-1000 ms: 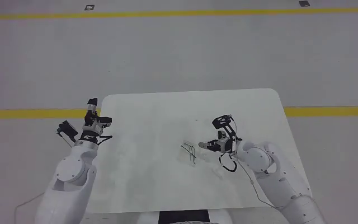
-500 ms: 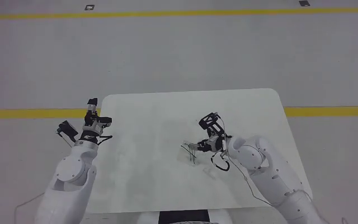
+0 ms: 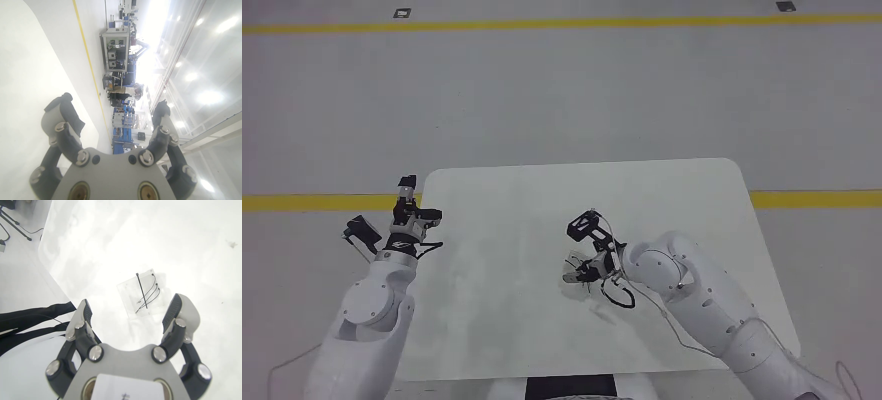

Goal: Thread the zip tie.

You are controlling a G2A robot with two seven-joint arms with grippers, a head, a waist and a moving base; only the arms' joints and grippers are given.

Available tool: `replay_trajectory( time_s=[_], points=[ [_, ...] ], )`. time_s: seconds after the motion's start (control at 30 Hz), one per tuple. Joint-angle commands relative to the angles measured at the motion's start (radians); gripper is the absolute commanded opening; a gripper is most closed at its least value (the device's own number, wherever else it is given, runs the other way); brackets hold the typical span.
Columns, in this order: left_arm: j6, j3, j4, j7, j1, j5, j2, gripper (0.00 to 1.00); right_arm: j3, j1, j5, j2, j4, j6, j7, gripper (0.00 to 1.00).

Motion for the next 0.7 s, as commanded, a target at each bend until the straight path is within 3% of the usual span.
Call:
replay_trajectory(
  time_s=[0.0,0.2,0.47,0.67],
  points=[
    [0.000,0.000,0.000,0.000,0.000,0.000,0.000,1.00,0.000,0.000,0.000,0.000,0.000,0.000,0.000,1.00],
    [0.000,0.000,0.000,0.000,0.000,0.000,0.000,1.00,-0.040,0.006,-0.013,-0.006,-0.001,-0.017,0.003,1.00],
    [0.000,0.000,0.000,0.000,0.000,0.000,0.000,1.00,-0.167,0.113,-0.015,-0.049,0.071,0.064,0.052,1.00],
    [0.000,0.000,0.000,0.000,0.000,0.000,0.000,1.00,-0.179,0.127,-0.022,-0.054,0.079,0.072,0.053,1.00]
  ],
)
